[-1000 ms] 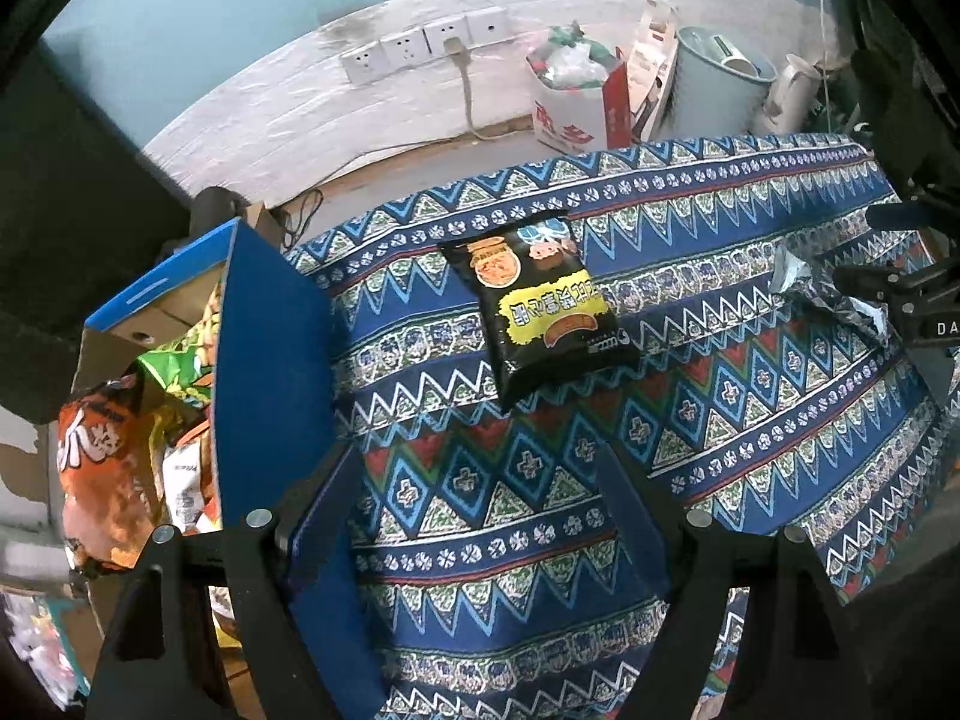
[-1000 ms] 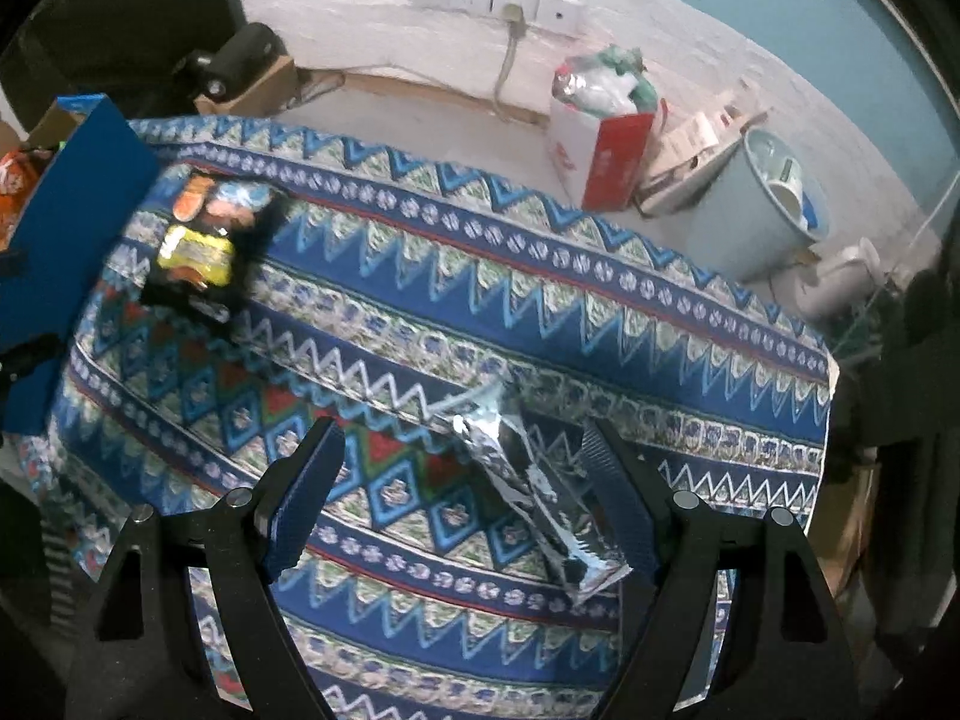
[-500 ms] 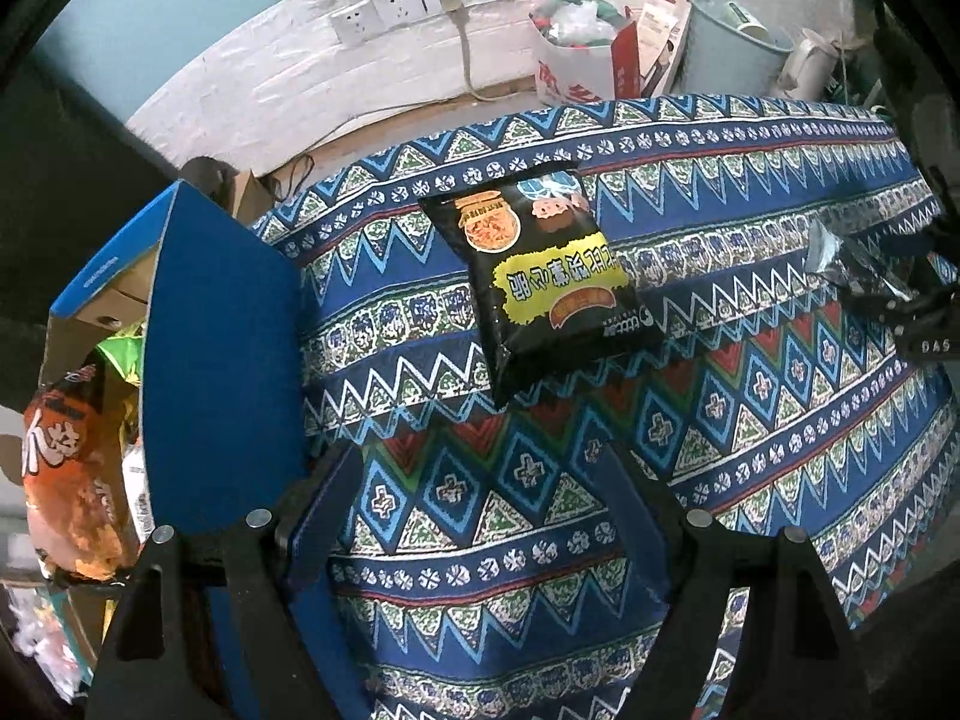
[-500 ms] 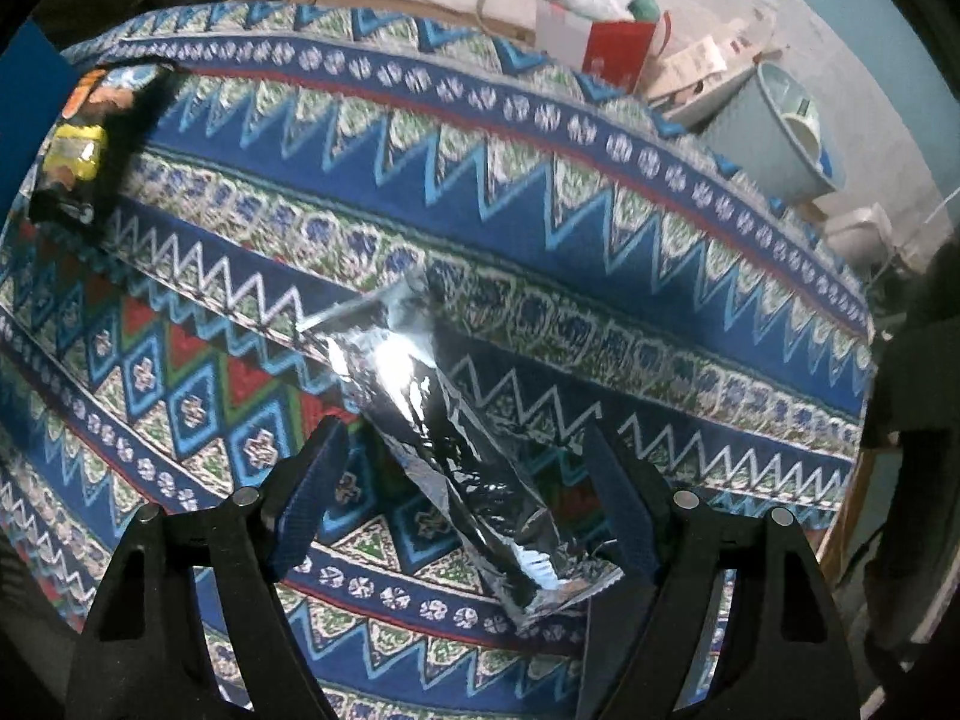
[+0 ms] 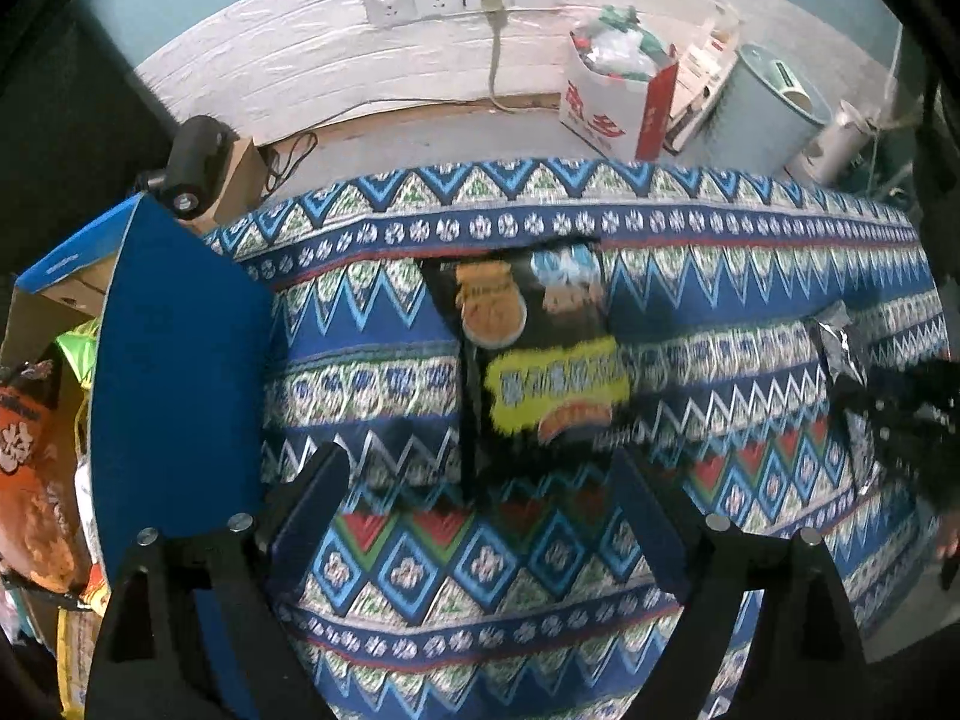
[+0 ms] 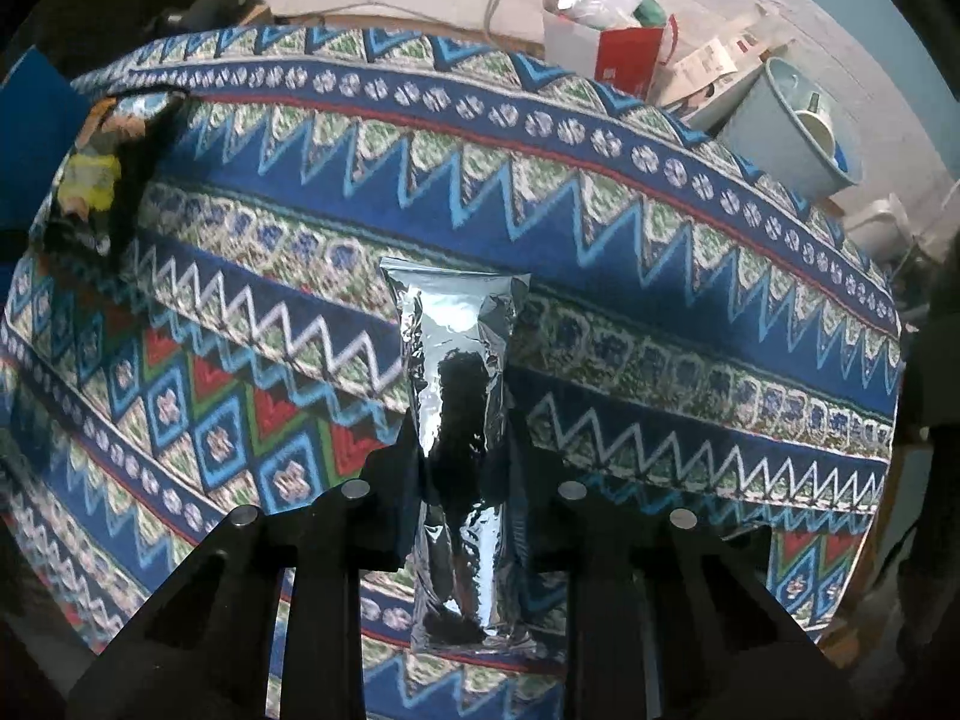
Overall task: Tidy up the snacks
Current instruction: 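Grasp the silver foil bag with the right tool while the left tool grasps the black snack bag, then lift the black and silver bags and carry both over the box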
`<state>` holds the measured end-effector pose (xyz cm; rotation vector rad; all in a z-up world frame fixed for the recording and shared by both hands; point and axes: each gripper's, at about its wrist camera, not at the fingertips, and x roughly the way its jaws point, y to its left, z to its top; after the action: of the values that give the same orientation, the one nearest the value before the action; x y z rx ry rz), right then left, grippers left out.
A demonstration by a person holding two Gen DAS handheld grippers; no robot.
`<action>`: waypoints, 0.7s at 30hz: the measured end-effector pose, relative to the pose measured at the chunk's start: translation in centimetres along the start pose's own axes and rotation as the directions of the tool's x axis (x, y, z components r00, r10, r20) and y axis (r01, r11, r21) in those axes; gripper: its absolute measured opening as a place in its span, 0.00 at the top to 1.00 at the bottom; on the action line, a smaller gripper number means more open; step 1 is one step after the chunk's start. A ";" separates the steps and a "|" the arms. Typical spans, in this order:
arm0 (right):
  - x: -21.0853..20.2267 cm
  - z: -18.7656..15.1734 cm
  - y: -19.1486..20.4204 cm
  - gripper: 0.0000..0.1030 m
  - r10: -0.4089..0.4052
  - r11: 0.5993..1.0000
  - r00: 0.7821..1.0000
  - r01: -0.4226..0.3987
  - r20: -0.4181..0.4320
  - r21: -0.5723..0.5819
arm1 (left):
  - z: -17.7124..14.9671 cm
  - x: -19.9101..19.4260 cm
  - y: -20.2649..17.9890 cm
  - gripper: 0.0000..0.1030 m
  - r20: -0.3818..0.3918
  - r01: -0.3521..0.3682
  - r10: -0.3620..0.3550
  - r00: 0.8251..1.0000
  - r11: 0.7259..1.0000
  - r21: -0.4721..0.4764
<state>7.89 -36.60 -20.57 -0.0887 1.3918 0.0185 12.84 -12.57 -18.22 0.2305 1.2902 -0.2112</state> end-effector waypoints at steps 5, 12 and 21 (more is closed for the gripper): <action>-1.2 1.6 1.3 0.78 0.034 0.999 0.998 -0.035 0.053 0.023 | 2.0 1.1 -0.5 0.13 -0.005 -0.002 0.001 1.000 0.999 -0.038; -2.4 2.9 2.3 0.78 0.068 0.997 0.993 -0.071 0.101 0.025 | 3.7 2.9 -0.7 0.13 -0.017 0.029 -0.031 0.999 0.993 -0.112; -2.5 3.1 3.1 0.78 0.080 0.996 0.991 -0.083 0.108 0.020 | 3.4 5.1 -1.9 0.14 -0.046 0.003 -0.006 0.999 0.997 -0.072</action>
<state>10.29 -33.20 -17.72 -0.0104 1.2873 0.0738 16.73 -15.53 -22.31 0.1722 1.3422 -0.1639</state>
